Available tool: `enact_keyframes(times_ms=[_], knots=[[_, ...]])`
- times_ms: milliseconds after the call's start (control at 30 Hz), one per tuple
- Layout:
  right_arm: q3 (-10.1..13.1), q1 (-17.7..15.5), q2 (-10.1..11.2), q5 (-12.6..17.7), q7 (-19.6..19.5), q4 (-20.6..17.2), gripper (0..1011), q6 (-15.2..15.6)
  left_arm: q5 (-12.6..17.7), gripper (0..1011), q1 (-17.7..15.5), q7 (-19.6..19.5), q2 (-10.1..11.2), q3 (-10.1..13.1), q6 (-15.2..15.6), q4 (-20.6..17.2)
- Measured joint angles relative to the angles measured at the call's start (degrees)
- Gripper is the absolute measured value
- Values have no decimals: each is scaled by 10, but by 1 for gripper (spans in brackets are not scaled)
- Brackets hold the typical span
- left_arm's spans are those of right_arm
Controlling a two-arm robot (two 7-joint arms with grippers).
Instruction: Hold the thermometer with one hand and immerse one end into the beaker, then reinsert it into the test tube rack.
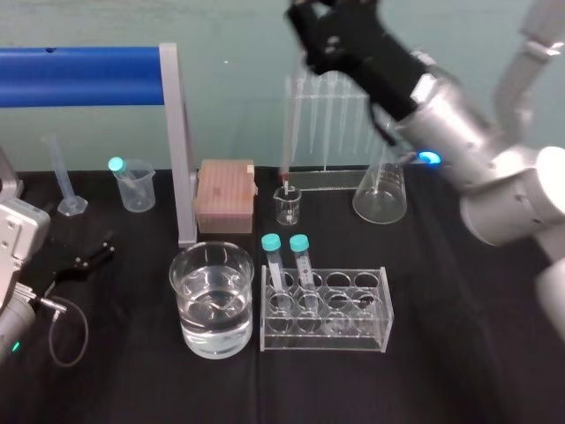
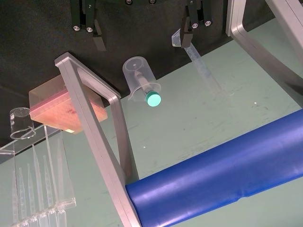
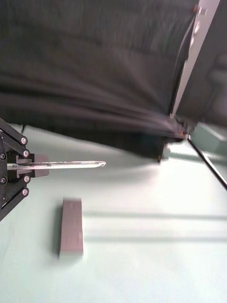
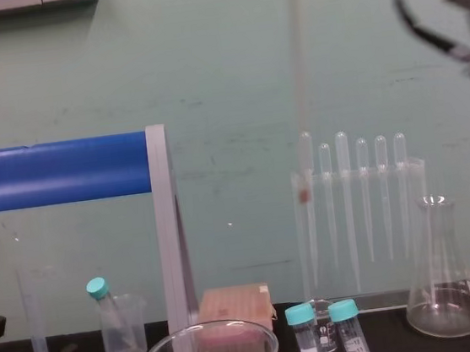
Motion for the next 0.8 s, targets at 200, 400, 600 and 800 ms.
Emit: enact_keyframes(times_ms=[200,400,600,800], knots=[[48,-54,38,-16,-62,-49,55,19,0,1008,0,0,0,0,0,0],[82,-121,61,-27,-109,-85,55,52,0,1008,0,0,0,0,0,0],[97,-155,63,-26,-121,-91,55,65,0,1008,0,0,0,0,0,0],[103,-170,63,-18,-120,-82,55,79,0,1008,0,0,0,0,0,0]])
